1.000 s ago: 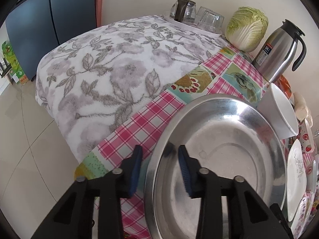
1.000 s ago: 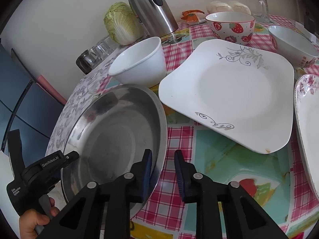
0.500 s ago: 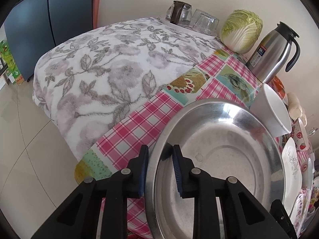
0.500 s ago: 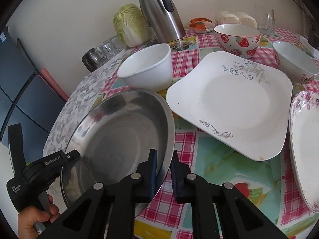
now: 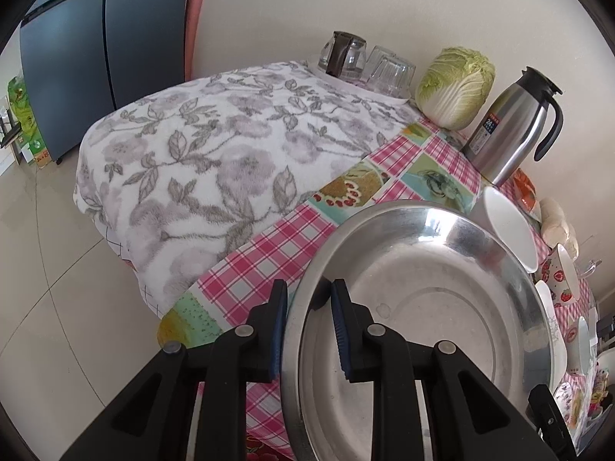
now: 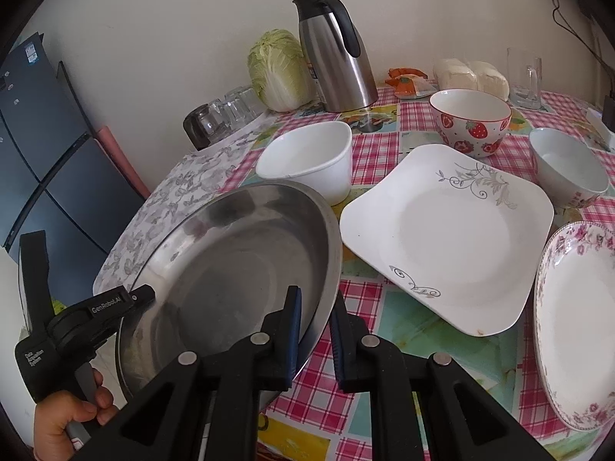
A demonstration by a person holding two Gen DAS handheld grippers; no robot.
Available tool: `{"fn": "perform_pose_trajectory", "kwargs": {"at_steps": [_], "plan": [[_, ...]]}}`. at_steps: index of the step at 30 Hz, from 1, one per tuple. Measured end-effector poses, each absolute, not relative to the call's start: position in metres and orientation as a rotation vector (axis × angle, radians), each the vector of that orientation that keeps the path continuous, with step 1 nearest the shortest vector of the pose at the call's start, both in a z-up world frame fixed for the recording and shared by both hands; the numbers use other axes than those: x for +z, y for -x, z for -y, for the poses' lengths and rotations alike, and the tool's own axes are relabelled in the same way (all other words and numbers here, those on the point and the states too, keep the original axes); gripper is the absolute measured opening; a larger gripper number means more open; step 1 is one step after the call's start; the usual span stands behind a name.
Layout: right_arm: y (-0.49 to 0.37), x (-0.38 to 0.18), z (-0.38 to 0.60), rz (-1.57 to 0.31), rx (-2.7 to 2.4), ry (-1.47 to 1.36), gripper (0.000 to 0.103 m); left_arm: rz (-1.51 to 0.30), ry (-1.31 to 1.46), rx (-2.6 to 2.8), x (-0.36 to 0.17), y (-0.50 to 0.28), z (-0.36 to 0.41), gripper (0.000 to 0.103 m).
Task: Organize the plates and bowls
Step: 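Lift the steel basin with the left gripper and carry it across the table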
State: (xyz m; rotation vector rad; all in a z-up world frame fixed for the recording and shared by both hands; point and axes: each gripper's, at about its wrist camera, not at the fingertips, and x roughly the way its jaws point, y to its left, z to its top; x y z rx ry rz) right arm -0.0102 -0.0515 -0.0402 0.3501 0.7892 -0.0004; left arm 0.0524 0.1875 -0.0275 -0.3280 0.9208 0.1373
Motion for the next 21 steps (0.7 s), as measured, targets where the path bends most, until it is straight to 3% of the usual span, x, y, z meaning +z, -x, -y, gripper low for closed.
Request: {"fn": "perform_pose_trajectory", "kwargs": {"at_steps": [21], "plan": [[0.034, 0.008, 0.119, -0.605, -0.093, -0.398, 0.017, -0.771, 0.227, -0.005, 0.063, -0.056, -0.100, 0.024]]}}
